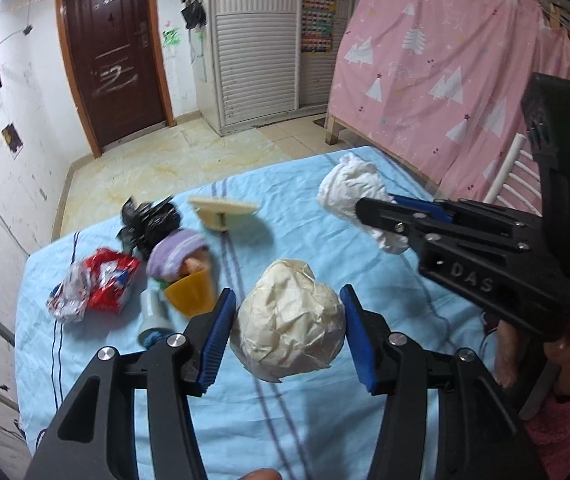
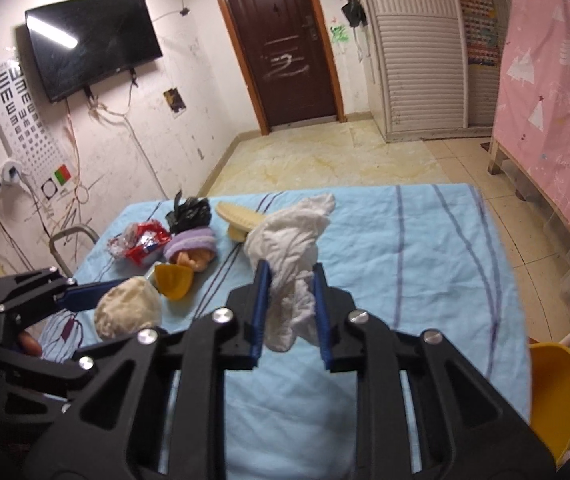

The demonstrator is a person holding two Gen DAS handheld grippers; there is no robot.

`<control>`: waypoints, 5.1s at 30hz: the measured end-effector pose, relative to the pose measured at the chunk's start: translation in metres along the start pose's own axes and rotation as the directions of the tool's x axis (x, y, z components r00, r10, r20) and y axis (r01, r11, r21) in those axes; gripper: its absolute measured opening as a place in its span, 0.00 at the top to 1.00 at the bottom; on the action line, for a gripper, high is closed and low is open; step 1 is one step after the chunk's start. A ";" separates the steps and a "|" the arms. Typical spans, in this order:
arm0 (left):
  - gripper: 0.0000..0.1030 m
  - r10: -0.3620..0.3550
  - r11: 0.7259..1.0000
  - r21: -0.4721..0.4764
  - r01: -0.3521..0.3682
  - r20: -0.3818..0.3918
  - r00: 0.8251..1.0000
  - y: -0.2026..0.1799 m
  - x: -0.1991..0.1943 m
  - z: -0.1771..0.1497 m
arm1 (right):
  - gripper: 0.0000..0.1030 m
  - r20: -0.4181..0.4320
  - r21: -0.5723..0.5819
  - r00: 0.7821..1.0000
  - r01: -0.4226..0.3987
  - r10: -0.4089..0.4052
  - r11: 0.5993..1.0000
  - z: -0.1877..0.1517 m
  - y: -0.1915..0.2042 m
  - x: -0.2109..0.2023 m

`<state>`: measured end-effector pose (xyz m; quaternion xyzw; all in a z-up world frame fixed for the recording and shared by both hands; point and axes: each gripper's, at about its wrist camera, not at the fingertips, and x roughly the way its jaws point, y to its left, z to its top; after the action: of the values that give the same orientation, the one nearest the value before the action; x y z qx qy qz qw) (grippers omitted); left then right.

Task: Collect trash
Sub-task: 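Grasp the white cloth with the right tool while the left tool grasps the cream paper ball, then carry the cloth and paper ball to the yellow bin and open both tools, then bring both open tools back over the remaining items on the bedsheet, then grasp the clear plastic bag with the left tool while the right tool grasps the orange cup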

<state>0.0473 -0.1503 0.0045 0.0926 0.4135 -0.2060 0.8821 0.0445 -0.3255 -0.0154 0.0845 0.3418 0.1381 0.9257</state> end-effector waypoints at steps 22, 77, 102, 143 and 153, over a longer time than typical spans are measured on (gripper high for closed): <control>0.56 -0.089 0.964 0.247 0.096 -0.040 0.995 -0.151 0.025 0.029 | 0.80 0.143 0.227 0.972 0.148 -0.184 0.962 -0.039 -0.138 -0.113; 0.46 -0.171 0.973 0.154 0.174 -0.035 0.985 -0.152 0.028 0.055 | 0.53 0.163 0.246 0.966 0.156 -0.200 0.957 -0.037 -0.134 -0.127; 0.40 0.039 0.988 -0.148 -0.031 0.049 0.998 0.076 -0.015 0.023 | 0.45 0.002 -0.021 1.000 0.017 -0.017 1.000 -0.001 0.027 -0.012; 0.62 0.067 0.925 -0.363 -0.113 -0.137 0.988 0.229 0.052 -0.023 | 0.45 -0.257 -0.118 0.964 -0.105 0.072 0.987 -0.009 0.122 0.118; 0.65 0.110 0.923 -0.358 -0.141 -0.106 0.988 0.220 0.029 -0.028 | 0.62 -0.267 -0.089 0.959 -0.126 0.099 0.988 -0.012 0.120 0.124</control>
<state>0.1407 0.0483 -0.0373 -0.0379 0.4744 -0.0645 0.8771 0.1028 -0.1724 -0.0696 0.0362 0.4481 0.2182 0.8662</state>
